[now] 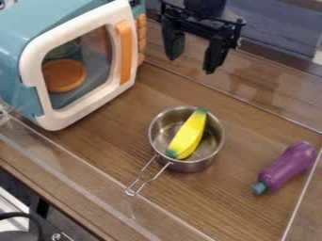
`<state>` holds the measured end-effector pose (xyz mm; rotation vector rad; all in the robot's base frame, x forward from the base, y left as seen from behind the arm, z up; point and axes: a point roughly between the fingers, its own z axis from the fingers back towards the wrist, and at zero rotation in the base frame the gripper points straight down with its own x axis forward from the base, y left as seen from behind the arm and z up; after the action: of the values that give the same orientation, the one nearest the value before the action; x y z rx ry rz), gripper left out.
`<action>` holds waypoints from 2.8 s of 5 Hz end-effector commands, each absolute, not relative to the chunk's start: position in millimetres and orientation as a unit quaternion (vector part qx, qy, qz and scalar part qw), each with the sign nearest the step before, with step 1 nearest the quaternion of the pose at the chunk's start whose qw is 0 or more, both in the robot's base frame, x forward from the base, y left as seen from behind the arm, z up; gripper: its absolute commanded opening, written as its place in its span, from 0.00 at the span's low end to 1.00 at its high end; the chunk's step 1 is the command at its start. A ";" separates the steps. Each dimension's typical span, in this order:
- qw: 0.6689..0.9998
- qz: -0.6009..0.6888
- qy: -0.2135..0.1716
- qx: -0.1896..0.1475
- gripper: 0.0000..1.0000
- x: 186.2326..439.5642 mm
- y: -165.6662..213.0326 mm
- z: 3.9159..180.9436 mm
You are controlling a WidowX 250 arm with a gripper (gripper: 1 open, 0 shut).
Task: Put the eggplant in the silver pot
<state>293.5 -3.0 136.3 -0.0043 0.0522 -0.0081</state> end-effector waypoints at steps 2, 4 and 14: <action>0.999 -0.039 0.030 -0.008 1.00 289.6 -28.8 123.4; 0.997 -0.061 0.037 -0.012 1.00 285.9 -46.0 114.4; 0.989 -0.140 -0.029 -0.040 1.00 298.5 -147.7 41.5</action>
<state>295.6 -144.5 31.2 -0.0713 -0.0237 -0.2733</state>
